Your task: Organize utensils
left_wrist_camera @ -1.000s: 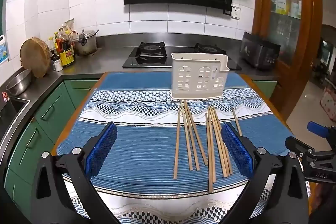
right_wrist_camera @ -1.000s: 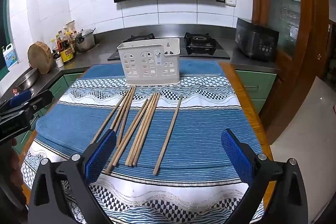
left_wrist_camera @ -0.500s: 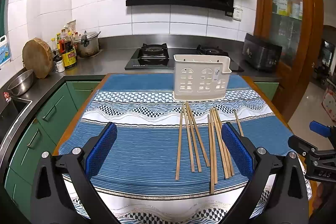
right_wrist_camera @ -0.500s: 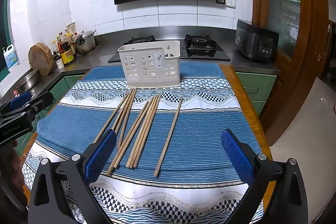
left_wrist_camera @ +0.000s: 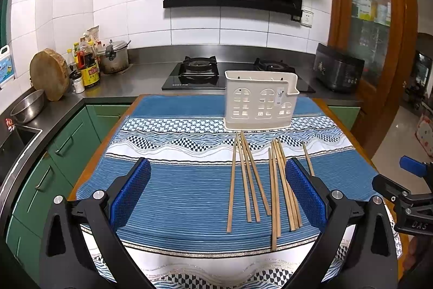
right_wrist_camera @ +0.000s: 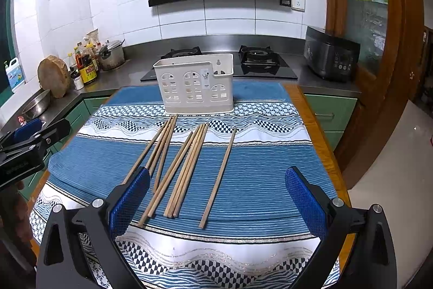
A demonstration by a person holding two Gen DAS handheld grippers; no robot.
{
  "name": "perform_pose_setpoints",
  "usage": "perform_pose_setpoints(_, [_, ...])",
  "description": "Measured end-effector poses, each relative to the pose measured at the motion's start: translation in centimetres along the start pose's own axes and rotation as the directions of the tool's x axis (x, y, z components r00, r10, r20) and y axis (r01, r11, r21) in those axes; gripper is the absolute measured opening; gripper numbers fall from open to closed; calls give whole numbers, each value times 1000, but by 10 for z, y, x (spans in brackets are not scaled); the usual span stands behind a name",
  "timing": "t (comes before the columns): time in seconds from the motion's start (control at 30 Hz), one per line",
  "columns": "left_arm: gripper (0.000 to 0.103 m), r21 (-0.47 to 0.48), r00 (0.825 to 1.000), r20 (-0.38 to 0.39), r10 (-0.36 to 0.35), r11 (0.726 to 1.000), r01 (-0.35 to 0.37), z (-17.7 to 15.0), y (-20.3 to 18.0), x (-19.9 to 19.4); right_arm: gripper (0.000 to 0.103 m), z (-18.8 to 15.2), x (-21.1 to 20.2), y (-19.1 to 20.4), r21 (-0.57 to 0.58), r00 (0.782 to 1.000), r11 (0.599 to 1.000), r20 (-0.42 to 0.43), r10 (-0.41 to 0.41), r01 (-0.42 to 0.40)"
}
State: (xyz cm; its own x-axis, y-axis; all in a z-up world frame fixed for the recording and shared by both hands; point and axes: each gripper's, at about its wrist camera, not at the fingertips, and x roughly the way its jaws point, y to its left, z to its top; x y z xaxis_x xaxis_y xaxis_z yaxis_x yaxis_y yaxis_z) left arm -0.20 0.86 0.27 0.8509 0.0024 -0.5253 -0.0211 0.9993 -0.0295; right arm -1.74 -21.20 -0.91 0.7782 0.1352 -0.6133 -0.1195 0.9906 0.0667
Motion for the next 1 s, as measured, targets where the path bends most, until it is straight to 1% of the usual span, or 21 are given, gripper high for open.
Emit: perform_pose_setpoints(1.0, [98,-1,1000,-2,5,1000,-5,1,-2,1,97,-1,0,3,4,1000,1000,7,19,-19])
